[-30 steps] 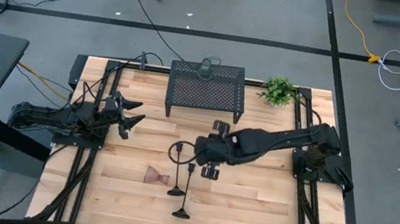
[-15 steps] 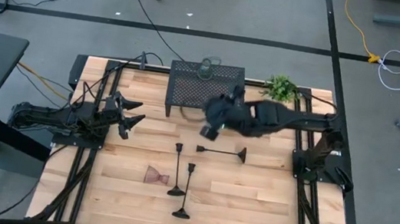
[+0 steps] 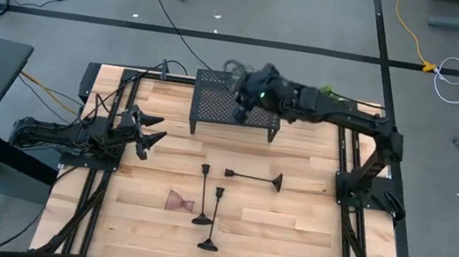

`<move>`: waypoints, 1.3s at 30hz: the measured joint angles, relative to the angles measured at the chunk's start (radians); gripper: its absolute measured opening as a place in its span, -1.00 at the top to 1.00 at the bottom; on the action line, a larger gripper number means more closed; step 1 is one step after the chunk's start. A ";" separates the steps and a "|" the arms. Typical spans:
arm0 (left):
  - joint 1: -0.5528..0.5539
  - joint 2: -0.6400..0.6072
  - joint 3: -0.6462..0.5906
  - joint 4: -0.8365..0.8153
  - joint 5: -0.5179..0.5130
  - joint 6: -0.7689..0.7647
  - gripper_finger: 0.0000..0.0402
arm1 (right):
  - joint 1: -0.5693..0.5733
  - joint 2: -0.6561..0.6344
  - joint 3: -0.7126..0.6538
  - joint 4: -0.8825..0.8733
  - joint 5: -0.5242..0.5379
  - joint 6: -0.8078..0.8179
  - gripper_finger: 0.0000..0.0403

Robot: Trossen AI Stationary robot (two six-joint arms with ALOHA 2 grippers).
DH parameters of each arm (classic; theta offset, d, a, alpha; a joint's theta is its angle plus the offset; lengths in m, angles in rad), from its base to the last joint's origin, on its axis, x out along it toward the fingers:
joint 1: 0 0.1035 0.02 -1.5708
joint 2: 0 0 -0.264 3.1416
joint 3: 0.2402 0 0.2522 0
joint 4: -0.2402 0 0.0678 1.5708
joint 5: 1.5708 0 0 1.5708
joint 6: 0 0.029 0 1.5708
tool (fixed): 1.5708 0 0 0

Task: Pick & Place candle stick holders
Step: Put the right pink glass candle holder on the shelf

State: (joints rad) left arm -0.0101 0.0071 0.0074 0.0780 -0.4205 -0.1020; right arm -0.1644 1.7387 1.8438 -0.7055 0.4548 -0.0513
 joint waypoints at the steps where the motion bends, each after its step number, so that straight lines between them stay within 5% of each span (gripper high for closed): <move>1: 0.000 0.000 0.000 -0.001 0.003 0.000 -0.27 | -0.019 -0.019 -0.035 0.047 -0.018 -0.010 0.39; 14: 0.000 0.000 0.000 0.000 0.006 0.006 -0.27 | -0.179 -0.323 -0.649 0.801 -0.237 0.007 0.39; 20: 0.000 0.000 0.000 0.000 0.006 0.006 -0.27 | -0.273 -0.366 -0.894 1.180 -0.362 0.101 0.39; 31: 0.000 0.000 0.000 0.000 -0.002 0.008 -0.27 | -0.370 -0.212 -0.983 1.481 -0.535 0.173 0.39; 39: 0.000 0.000 0.000 0.000 -0.001 0.008 -0.27 | -0.415 -0.151 -0.986 1.506 -0.519 0.164 0.39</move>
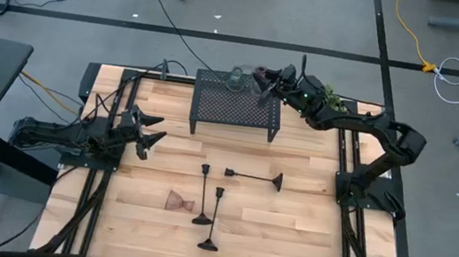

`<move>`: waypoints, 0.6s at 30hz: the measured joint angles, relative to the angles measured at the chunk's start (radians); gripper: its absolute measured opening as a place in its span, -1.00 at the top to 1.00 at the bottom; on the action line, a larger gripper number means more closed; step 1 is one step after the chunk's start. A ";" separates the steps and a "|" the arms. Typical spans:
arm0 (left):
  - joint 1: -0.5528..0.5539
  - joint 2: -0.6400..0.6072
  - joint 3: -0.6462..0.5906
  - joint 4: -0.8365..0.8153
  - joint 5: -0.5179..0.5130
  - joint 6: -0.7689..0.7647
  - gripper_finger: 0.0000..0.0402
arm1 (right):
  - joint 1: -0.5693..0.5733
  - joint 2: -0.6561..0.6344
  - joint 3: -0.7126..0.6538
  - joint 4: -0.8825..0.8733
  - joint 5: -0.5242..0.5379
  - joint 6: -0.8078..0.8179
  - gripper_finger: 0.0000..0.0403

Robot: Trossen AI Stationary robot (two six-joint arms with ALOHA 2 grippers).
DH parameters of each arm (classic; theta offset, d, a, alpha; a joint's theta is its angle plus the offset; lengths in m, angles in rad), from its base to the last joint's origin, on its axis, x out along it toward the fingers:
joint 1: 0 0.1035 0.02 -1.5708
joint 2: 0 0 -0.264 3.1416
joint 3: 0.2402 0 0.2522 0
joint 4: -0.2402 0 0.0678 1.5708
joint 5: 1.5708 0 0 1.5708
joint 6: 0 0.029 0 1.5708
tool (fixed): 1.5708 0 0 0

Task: Pick & Place candle stick holders
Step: Put the right pink glass candle holder on the shelf

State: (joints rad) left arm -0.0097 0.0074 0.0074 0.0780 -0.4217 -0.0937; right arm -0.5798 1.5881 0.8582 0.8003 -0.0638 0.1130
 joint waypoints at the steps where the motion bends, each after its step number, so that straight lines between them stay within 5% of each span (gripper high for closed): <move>1: 0.000 0.000 0.000 0.000 0.000 0.000 -0.27 | -0.006 0.004 -0.005 0.018 0.000 0.003 0.39; 10: 0.000 0.000 0.000 0.000 0.000 0.001 -0.27 | -0.083 0.010 -0.180 0.306 0.017 0.101 0.39; 18: 0.000 0.000 0.000 0.000 -0.003 0.001 -0.27 | -0.075 0.010 -0.232 0.349 0.094 0.077 0.39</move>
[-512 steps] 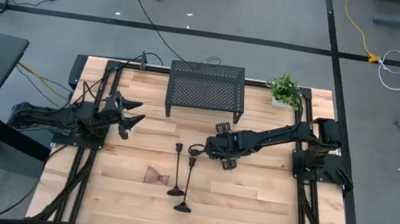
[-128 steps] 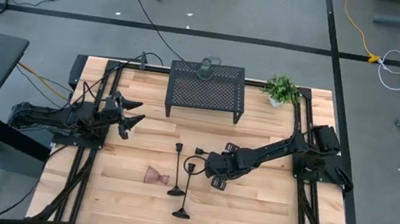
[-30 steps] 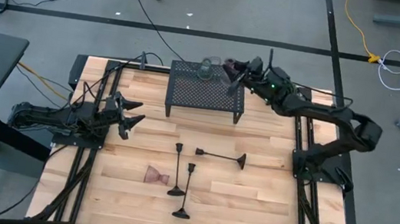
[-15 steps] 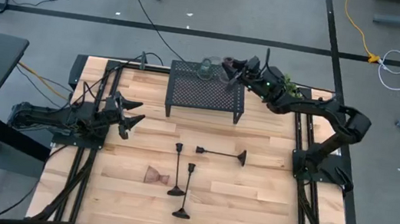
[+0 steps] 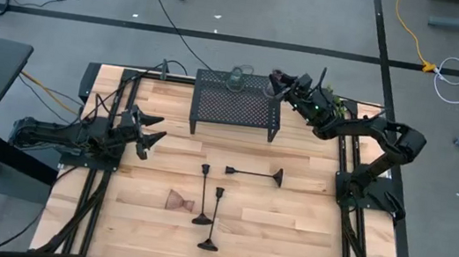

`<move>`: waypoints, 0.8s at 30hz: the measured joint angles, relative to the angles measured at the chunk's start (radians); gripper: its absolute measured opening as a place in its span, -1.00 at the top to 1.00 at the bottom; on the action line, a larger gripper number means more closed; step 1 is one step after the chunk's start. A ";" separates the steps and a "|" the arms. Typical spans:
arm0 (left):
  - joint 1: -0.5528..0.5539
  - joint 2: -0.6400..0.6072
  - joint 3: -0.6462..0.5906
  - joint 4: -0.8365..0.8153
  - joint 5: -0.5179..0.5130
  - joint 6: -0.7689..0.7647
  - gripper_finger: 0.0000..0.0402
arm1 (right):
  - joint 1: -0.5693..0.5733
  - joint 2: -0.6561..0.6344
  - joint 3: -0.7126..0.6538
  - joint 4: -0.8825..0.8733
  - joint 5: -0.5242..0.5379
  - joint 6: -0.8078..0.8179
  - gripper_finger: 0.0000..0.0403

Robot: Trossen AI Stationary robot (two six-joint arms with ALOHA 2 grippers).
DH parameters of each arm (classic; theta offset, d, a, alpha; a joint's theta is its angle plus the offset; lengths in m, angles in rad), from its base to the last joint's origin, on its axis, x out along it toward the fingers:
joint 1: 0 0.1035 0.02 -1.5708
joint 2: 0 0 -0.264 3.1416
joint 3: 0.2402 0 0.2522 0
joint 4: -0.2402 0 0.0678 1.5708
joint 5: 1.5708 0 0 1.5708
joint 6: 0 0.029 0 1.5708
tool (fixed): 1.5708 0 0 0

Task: Pick & Place candle stick holders
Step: Put the right pink glass candle holder on the shelf

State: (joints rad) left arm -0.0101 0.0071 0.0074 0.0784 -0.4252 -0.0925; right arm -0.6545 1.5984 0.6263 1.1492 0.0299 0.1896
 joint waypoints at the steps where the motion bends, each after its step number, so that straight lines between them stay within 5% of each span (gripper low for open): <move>1: 0.000 0.000 0.000 0.000 0.000 -0.001 -0.27 | 0.000 0.002 -0.001 0.001 0.001 -0.007 0.39; 24: 0.000 0.000 0.000 0.000 -0.005 0.001 -0.27 | -0.010 0.187 0.139 -0.010 -0.008 0.000 0.39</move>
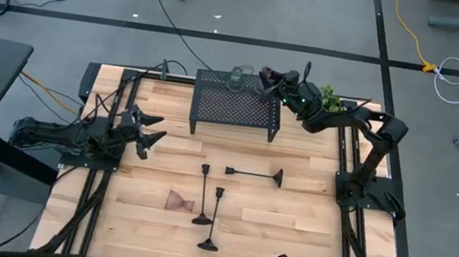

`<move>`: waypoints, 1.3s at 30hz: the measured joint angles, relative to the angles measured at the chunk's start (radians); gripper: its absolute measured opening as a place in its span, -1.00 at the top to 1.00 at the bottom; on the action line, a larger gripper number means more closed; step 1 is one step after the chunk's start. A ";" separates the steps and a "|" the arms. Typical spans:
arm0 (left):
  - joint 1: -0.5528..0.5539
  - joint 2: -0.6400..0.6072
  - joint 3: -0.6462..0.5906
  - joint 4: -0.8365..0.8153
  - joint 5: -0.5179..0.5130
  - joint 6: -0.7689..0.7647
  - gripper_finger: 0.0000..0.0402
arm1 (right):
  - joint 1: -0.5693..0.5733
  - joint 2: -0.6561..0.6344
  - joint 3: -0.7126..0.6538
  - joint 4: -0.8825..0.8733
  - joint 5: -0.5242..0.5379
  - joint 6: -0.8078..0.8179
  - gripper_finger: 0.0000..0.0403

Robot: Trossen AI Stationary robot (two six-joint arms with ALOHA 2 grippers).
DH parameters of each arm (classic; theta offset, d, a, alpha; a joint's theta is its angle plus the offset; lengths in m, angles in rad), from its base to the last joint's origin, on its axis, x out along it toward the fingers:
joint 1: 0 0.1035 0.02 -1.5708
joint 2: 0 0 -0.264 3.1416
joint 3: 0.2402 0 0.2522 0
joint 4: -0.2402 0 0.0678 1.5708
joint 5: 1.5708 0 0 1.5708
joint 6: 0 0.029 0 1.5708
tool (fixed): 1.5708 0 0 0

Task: Pick & Place candle stick holders
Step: Put the right pink glass candle holder on the shelf

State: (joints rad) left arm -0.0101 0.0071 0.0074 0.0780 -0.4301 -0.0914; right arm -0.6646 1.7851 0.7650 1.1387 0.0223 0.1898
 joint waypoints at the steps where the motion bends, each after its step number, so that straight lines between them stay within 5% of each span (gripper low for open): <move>1: 0.000 0.000 0.000 0.000 -0.002 0.000 -0.27 | -0.002 0.000 0.000 -0.002 0.000 0.000 0.39; 14: 0.000 0.000 0.000 0.000 -0.003 0.001 -0.27 | -0.009 0.000 0.000 -0.038 0.049 -0.022 0.39; 22: 0.000 0.000 0.000 0.000 -0.003 0.001 -0.27 | -0.008 0.000 0.000 -0.048 0.044 0.003 0.05; 39: 0.000 0.000 0.000 0.000 -0.003 0.000 -0.27 | 0.015 0.000 0.000 -0.032 0.011 -0.014 0.14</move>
State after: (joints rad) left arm -0.0098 0.0071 0.0071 0.0783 -0.4332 -0.0914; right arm -0.6495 1.7847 0.7654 1.1071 0.0334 0.1753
